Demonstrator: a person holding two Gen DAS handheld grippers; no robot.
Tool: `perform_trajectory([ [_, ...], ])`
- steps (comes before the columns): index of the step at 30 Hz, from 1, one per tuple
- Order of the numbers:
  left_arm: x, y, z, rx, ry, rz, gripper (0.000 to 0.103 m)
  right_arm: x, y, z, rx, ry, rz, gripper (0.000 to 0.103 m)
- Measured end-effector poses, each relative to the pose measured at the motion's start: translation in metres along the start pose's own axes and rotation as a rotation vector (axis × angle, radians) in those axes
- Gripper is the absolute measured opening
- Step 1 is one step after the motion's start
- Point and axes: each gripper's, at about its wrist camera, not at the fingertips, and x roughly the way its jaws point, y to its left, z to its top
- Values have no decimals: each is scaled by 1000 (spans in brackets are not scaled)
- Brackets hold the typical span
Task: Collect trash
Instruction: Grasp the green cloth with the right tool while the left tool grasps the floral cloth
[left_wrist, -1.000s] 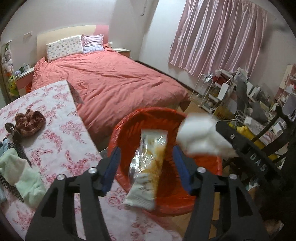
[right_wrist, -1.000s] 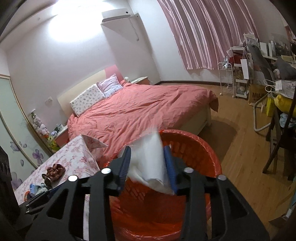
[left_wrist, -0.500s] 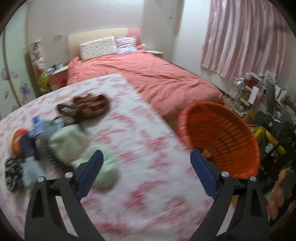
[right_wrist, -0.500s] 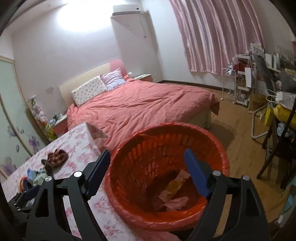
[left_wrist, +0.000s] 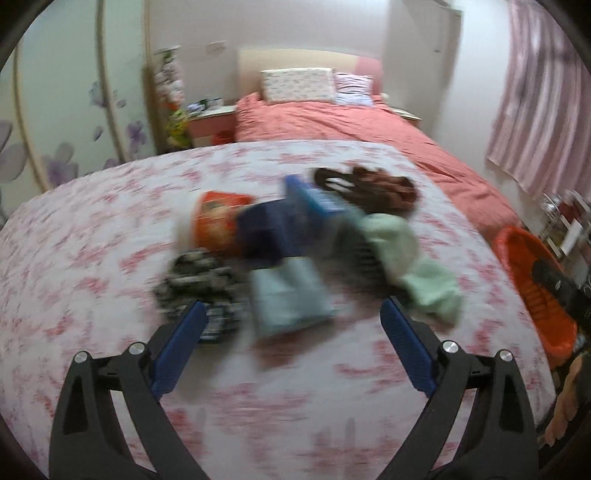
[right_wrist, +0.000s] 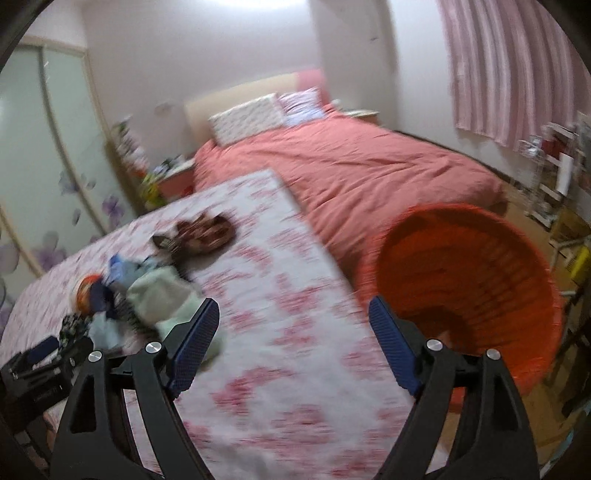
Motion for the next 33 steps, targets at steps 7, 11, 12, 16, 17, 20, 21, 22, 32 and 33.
perform_trajectory([
  [7,20,44,1,-78,44,61,94,40,58,-6,-120,113,68,82],
  [11,31,54,3,-113,62,49,93,60,74,-8,-175,164,59,79],
  [12,33,57,3,-120,63,43,93,66,77,-9,-183,180,58,74],
  [16,43,61,2,-137,78,32,90,72,77,-14,-194,214,64,36],
  [17,46,62,1,-142,90,28,86,71,77,-15,-194,222,72,26],
  [20,52,63,1,-156,103,6,80,67,71,-15,-169,229,95,10],
  [21,52,63,1,-159,96,9,79,64,68,-16,-160,224,89,9],
  [22,51,64,1,-163,94,5,79,61,66,-16,-152,216,79,9],
  [32,32,65,-12,-160,44,15,79,20,24,-33,-68,162,10,41],
  [33,32,64,-11,-163,40,16,79,20,26,-33,-73,153,15,47],
])
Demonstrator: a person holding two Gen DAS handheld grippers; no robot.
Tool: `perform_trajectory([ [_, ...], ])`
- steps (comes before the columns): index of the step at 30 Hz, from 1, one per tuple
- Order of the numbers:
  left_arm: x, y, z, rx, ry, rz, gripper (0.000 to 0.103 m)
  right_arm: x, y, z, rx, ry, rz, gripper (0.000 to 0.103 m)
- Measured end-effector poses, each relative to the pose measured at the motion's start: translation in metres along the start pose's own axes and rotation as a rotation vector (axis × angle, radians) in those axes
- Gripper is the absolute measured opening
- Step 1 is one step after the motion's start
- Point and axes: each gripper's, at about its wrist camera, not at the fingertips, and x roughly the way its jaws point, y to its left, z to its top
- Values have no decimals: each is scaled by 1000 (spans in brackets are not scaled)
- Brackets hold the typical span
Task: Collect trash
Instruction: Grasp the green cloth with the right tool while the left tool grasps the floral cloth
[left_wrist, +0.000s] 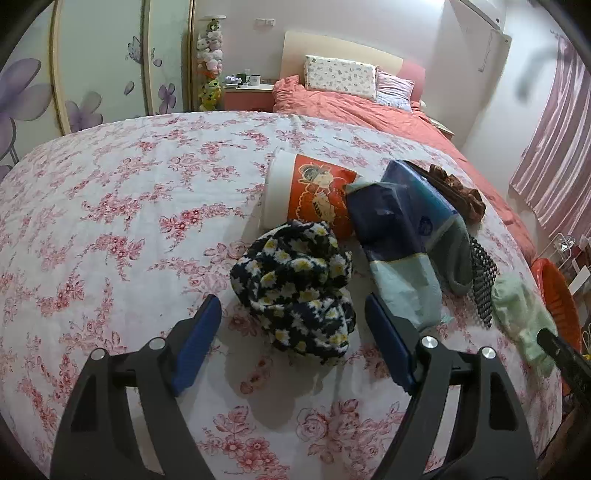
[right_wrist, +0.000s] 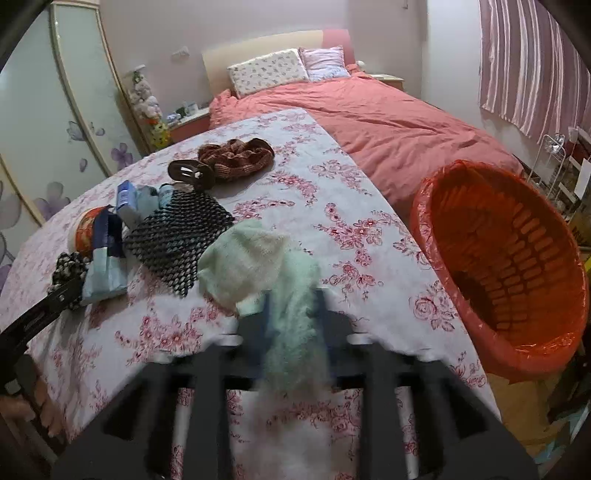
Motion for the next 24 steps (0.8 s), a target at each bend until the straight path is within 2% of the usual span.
perform_trajectory([
  [1,1,-1,2,-3,-1,4,79,1,2,2,-11,-8,1,56],
  [5,12,-8,11,17,29,28,79,10,10,20,-43,-20,30,65],
  [7,17,-9,13,29,45,28,76,21,12,27,-59,-10,35,67],
  [8,21,-10,14,33,55,28,70,26,13,27,-63,6,36,67],
  [11,25,-11,17,47,50,39,67,46,11,28,-62,76,52,67],
  [12,25,-12,18,48,54,36,64,44,13,28,-78,67,47,66],
  [13,26,-12,20,49,60,33,63,45,14,28,-90,82,55,63],
  [15,28,-12,23,43,72,36,54,44,16,28,-115,84,59,54],
  [17,30,-14,26,45,83,46,48,43,18,27,-139,85,49,37],
  [18,30,-14,25,51,84,55,42,43,16,27,-134,88,57,33],
  [20,31,-16,26,61,95,65,40,43,12,27,-116,97,59,17],
  [24,29,-13,28,39,134,48,32,44,4,32,-85,143,80,11],
])
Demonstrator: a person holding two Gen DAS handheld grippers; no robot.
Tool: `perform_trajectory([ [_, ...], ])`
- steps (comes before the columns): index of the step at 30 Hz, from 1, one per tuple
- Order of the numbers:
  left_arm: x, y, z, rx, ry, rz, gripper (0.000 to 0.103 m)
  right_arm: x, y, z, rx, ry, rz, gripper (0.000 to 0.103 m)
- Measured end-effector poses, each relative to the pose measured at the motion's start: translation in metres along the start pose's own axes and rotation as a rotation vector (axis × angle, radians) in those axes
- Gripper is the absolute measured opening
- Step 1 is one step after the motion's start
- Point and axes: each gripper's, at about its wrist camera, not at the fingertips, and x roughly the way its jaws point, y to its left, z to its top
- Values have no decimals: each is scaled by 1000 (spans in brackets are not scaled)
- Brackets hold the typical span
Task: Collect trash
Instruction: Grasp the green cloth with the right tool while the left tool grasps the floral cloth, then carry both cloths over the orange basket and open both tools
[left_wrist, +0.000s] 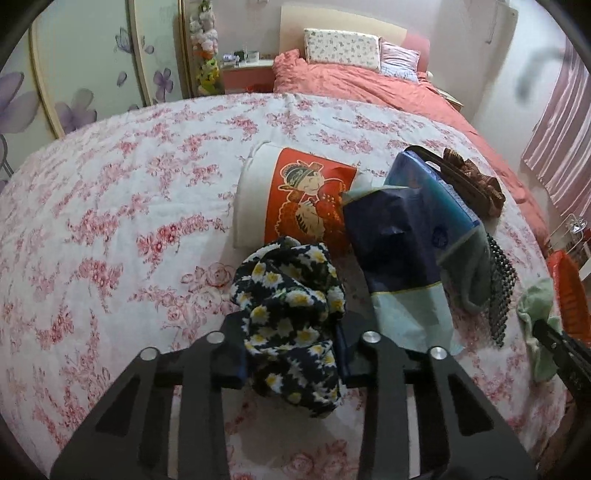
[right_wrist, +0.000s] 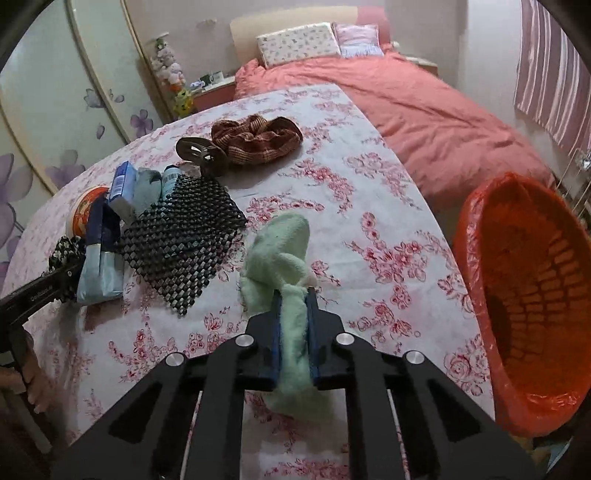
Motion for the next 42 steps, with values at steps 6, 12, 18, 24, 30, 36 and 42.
perform_trajectory([
  [6,-12,6,-7,-27,21,-25,22,-12,-9,1,51,16,32,10],
  [12,-36,6,-26,12,-86,-37,20,-40,-18,-8,78,-132,55,10],
  [18,-87,-6,-46,44,-162,-84,20,-95,-31,-38,149,-278,24,10],
  [24,-153,-55,-57,118,-270,-172,20,-153,-55,-58,198,-390,-29,10],
  [30,-188,-116,-64,197,-320,-265,20,-184,-77,-67,229,-476,-81,10],
  [36,-205,-162,-68,274,-344,-339,20,-185,-94,-67,301,-510,-100,10],
  [42,-203,-200,-57,319,-337,-408,20,-182,-106,-65,331,-530,-111,10],
])
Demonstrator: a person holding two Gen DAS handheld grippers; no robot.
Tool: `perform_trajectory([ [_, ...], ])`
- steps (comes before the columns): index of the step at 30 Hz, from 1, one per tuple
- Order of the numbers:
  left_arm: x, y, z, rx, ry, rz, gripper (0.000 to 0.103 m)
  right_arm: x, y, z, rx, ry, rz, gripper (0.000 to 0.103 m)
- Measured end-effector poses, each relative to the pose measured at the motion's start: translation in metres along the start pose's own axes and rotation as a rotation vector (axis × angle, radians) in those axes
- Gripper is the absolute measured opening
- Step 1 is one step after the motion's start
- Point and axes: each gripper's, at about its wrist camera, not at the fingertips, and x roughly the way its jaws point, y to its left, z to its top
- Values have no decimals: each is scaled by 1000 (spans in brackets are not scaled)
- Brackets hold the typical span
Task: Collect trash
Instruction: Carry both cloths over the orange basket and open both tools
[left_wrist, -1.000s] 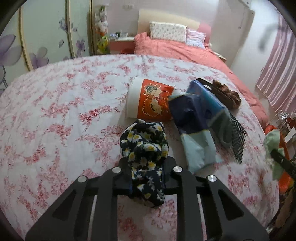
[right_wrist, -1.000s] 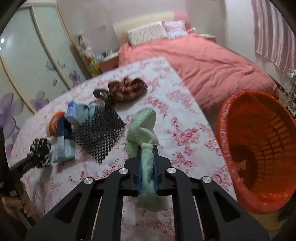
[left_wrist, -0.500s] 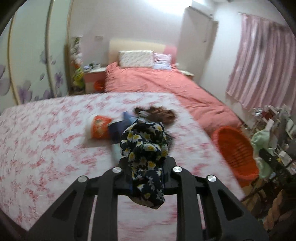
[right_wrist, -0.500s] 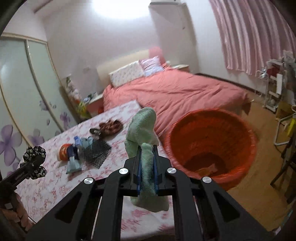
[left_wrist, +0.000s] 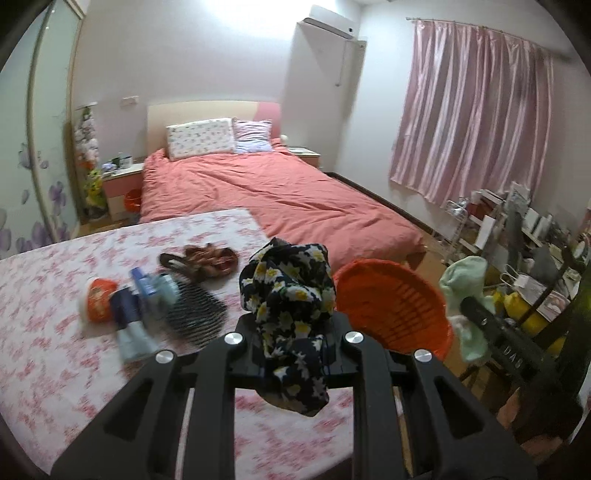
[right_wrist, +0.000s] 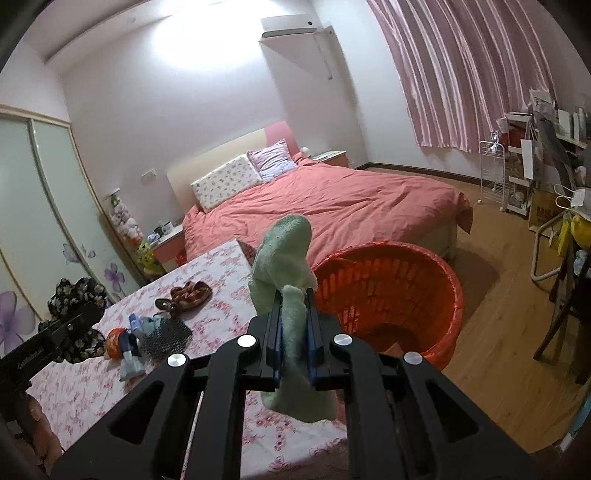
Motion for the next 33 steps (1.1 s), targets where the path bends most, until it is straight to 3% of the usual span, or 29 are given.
perform_trajectory([
  [13,85,-64,14,66,67,-185,20,29,-39,21,48,-17,-38,10],
  [20,142,-97,8,107,127,-273,21,54,-64,21,98,16,-52,10],
  [24,174,-106,2,117,170,-302,29,69,-71,21,118,42,-45,12],
  [25,184,-107,0,119,183,-297,31,73,-73,21,120,49,-44,14],
  [26,191,-107,-2,117,194,-293,36,76,-74,21,123,53,-42,24],
  [29,211,-100,-8,105,238,-274,44,84,-77,22,124,64,-51,40],
  [33,225,-86,-14,90,267,-249,52,88,-78,20,129,72,-74,52],
])
